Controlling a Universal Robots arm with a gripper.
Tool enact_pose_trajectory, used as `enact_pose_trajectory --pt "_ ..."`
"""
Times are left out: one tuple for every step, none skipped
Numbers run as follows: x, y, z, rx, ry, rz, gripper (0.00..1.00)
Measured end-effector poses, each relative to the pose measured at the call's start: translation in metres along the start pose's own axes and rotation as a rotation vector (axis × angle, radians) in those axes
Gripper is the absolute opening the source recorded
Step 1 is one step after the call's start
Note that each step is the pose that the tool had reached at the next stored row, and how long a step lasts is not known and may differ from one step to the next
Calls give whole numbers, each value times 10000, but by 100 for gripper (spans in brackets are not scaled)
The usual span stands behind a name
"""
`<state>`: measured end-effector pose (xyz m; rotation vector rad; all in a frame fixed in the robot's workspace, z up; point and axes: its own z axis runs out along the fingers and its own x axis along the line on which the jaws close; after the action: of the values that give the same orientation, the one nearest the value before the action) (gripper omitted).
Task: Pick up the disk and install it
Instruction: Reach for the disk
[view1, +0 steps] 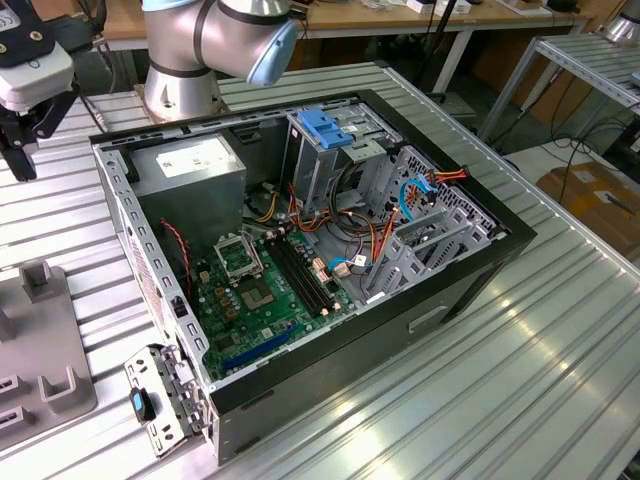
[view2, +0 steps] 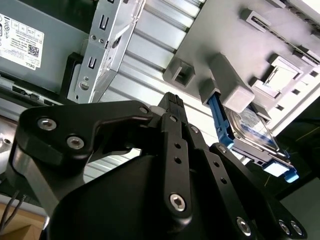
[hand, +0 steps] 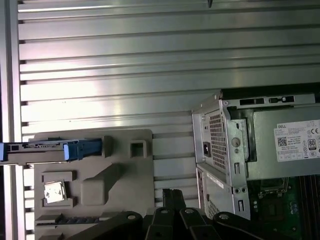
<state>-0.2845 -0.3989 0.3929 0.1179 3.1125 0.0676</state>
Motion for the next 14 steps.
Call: enact_pose_trajectory --pt "22 -2 0 0 0 0 11" --pt "38 -3 0 0 -1 1 11" --pt "71 -5 -1 0 0 1 11" --pt "86 -6 -1 0 -1 0 11" --pt "102 -8 -1 -1 -1 0 11" --pt "125 -9 -2 0 -1 1 11" --pt "147 -11 -3 0 0 1 11" --pt "162 -12 -3 0 0 0 11" --pt "178 -13 -3 0 0 0 11" --pt "192 -14 -3 0 0 0 11" --pt "199 -15 -3 0 0 -1 11" --pt "199 -15 -3 -1 -1 -1 11" --pt "202 -15 -4 0 0 0 11" --pt "203 -15 -4 0 0 0 11"
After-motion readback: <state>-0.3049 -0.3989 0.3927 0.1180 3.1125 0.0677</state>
